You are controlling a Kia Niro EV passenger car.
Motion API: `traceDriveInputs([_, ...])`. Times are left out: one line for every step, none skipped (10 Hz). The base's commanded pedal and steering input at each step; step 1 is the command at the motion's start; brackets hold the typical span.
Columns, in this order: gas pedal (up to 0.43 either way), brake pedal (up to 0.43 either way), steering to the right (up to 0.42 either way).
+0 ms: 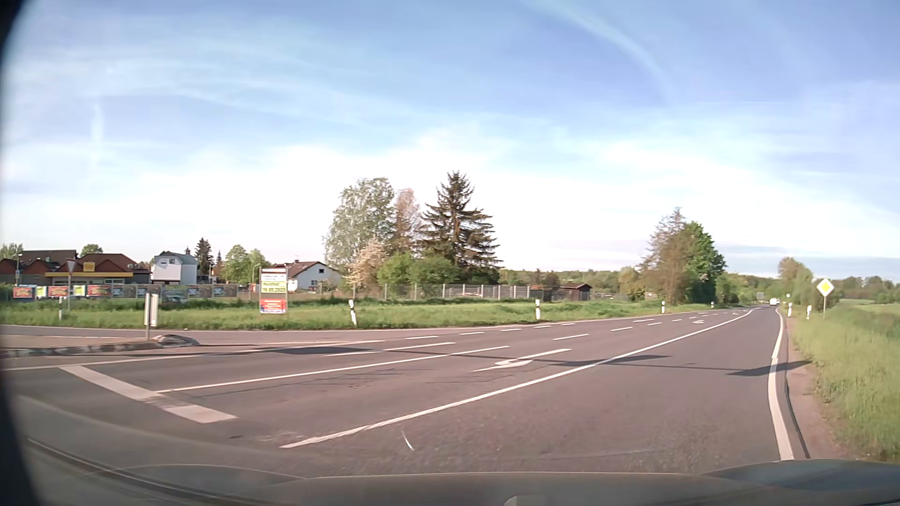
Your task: Follow the waypoints while adhering to traffic rules and regulations
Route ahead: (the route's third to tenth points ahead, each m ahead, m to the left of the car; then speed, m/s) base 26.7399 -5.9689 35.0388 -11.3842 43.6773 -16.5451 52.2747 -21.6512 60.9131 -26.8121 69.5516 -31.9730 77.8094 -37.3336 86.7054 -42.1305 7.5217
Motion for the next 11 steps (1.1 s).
traceDriveInputs([0.26,0.0,0.238])
traceDriveInputs([0.26,0.0,0.232])
traceDriveInputs([0.26,0.0,0.227])
traceDriveInputs([0.26,0.0,0.22])
traceDriveInputs([0.26,0.0,0.209])
traceDriveInputs([0.268,0.0,0.196])
traceDriveInputs([0.268,0.0,0.186])
traceDriveInputs([0.28,0.0,0.172])
traceDriveInputs([0.287,0.0,0.156])
traceDriveInputs([0.299,0.0,0.145])
traceDriveInputs([0.311,0.0,0.13])
